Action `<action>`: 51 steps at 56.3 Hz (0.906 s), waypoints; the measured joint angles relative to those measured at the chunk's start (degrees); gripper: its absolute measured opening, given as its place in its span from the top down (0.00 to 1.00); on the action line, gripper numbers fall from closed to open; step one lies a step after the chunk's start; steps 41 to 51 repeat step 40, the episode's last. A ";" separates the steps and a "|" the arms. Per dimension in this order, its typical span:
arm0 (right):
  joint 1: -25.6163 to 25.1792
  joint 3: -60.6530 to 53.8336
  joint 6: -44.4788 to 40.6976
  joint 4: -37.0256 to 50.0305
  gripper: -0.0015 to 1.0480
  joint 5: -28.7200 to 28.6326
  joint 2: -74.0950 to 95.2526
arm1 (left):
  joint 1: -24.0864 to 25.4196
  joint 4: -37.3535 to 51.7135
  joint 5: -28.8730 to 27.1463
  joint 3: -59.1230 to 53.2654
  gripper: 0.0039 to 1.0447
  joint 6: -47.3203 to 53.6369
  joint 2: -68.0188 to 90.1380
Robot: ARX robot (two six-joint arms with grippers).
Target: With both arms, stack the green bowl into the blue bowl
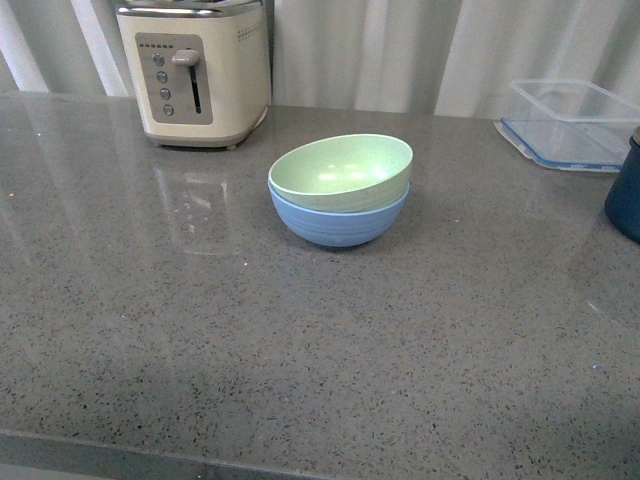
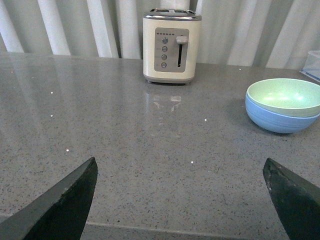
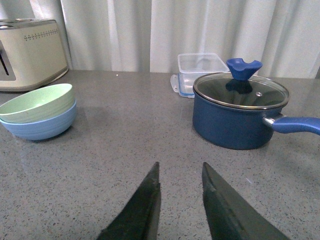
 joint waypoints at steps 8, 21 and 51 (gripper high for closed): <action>0.00 0.00 0.00 0.00 0.50 0.00 0.00 | 0.00 0.00 0.00 0.00 0.06 0.00 0.00; 0.00 0.00 0.04 0.00 0.08 0.00 0.00 | 0.00 0.00 0.00 0.00 0.06 0.00 0.00; 0.00 0.00 0.02 0.00 0.10 0.00 0.00 | 0.00 0.00 0.00 0.00 0.06 0.00 0.00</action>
